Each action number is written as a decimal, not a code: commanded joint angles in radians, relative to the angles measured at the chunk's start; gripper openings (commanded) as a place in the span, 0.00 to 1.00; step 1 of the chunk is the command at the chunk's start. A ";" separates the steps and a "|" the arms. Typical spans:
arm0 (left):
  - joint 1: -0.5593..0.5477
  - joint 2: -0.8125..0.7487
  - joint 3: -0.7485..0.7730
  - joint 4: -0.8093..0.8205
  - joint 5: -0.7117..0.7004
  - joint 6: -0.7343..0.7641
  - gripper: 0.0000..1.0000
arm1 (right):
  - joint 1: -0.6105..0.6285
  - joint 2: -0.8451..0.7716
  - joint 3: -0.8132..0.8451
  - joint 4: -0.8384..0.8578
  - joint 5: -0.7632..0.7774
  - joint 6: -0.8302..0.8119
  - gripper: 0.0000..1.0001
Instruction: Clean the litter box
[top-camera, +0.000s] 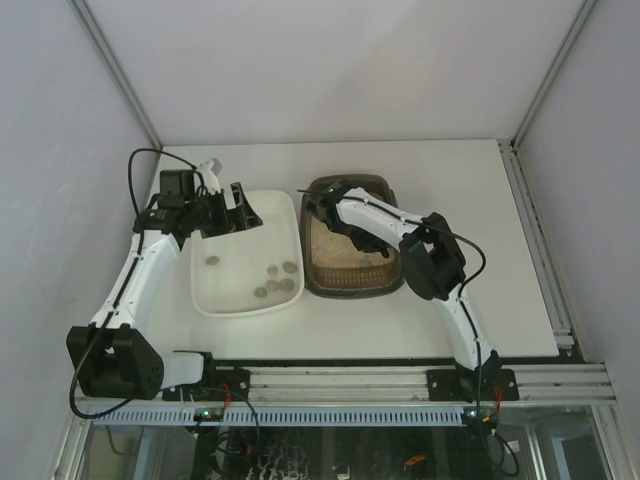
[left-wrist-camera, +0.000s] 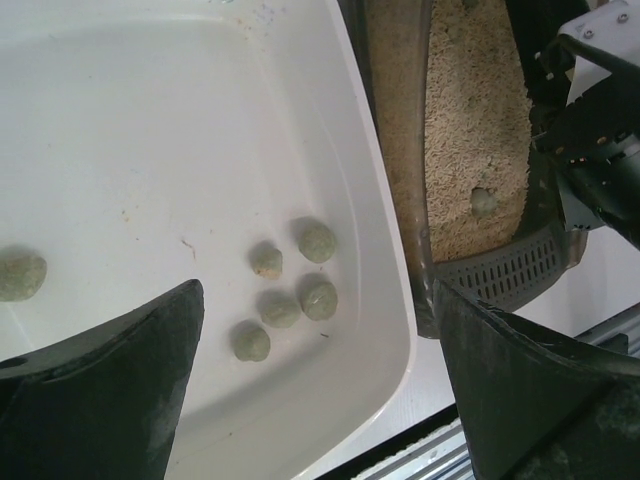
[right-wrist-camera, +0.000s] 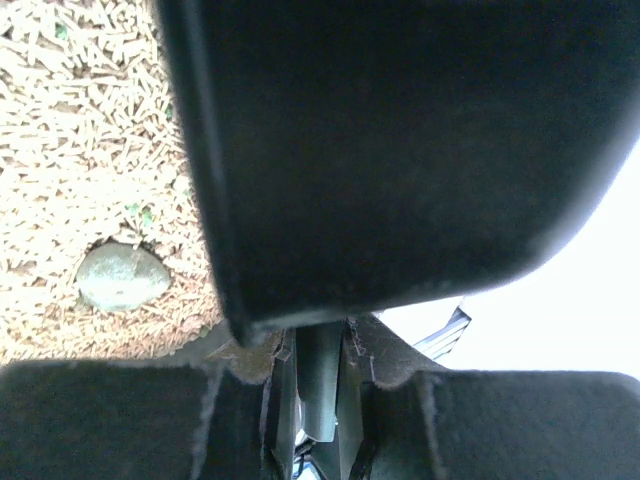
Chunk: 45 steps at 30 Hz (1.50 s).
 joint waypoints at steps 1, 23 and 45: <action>-0.002 -0.043 -0.039 0.040 -0.024 0.041 1.00 | -0.009 0.042 0.057 -0.022 0.073 -0.007 0.00; -0.002 -0.038 -0.074 0.044 -0.021 0.049 1.00 | -0.055 0.120 0.134 0.164 -0.067 -0.225 0.00; -0.002 -0.040 -0.099 0.058 -0.028 0.054 1.00 | -0.034 -0.134 -0.027 0.092 -0.094 -0.103 0.00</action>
